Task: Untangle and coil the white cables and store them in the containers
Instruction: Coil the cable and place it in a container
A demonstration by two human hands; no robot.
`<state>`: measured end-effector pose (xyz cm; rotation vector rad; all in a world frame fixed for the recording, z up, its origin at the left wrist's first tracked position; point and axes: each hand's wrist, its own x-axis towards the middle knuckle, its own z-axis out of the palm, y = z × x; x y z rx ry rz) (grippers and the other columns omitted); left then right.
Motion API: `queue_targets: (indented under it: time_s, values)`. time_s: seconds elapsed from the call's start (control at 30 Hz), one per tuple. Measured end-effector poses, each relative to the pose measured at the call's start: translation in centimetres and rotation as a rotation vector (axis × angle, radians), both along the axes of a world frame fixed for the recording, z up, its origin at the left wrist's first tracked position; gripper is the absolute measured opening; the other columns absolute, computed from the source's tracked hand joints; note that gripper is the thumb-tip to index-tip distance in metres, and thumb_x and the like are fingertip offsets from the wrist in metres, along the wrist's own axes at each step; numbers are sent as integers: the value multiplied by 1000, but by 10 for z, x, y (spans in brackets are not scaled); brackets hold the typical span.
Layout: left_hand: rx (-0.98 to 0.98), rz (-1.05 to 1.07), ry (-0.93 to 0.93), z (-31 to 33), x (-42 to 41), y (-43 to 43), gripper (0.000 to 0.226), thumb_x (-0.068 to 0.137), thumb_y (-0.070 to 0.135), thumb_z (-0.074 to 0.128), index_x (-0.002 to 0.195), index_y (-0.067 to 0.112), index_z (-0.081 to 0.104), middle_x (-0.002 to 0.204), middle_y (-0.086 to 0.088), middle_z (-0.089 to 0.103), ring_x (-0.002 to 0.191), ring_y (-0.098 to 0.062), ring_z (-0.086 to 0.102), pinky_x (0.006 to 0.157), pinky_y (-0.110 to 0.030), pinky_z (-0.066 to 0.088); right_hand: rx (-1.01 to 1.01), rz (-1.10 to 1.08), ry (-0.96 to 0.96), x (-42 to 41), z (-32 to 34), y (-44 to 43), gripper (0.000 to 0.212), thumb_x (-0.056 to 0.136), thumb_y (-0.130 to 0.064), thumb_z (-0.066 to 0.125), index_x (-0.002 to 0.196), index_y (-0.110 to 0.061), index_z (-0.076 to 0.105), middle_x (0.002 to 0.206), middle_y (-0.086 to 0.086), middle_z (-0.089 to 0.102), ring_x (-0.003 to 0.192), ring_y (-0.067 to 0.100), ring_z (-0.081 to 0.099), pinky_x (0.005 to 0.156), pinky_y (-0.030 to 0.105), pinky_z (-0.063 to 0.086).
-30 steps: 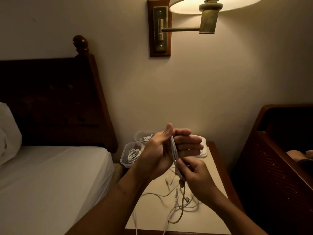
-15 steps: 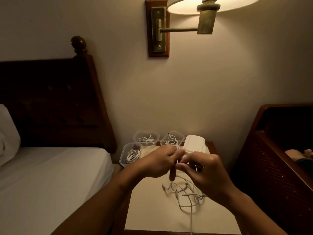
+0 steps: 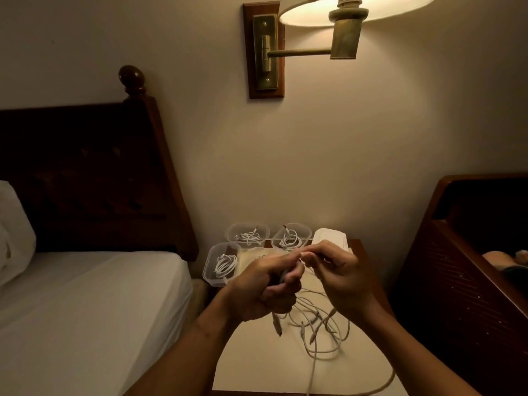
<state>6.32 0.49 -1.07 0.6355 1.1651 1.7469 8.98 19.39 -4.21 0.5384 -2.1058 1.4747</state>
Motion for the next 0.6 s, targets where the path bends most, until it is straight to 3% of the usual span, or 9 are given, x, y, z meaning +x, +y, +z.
queue_targets:
  time_s: [0.13,0.27,0.4,0.5,0.6]
  values:
    - [45,153,-50,-5,1,-2,47,111,39,35,71,16,46,47,3,29,38,-8,24,40,-20,23,140,0,-122,-6,-32,5,15,96,-29,60,106,-24,71,93,-15,68,90,11,64,73,19,51]
    - [-54,328,7,-12,2,-4,49,110,38,34,68,17,46,47,1,31,39,-10,23,41,-22,20,446,-80,-203,-3,-60,23,16,100,-37,58,110,-30,68,98,-18,64,90,5,60,73,30,54]
    - [-10,569,-70,-26,-11,-10,48,108,38,37,65,18,43,44,1,26,35,-10,22,36,-22,21,684,-263,-110,11,-77,37,29,98,-53,49,107,-32,68,97,-20,65,75,1,62,59,15,52]
    - [21,710,-134,-33,-22,-17,49,108,38,37,63,19,39,42,2,22,33,-9,19,33,-20,20,678,-274,-106,16,-90,43,29,97,-48,50,110,-30,69,94,-15,70,73,6,66,58,21,57]
    - [20,719,-145,-31,-23,-19,49,108,38,38,62,20,39,42,2,22,34,-9,17,33,-20,19,493,-321,-184,14,-98,41,18,96,-32,62,106,-24,74,90,-14,72,77,5,67,63,25,59]
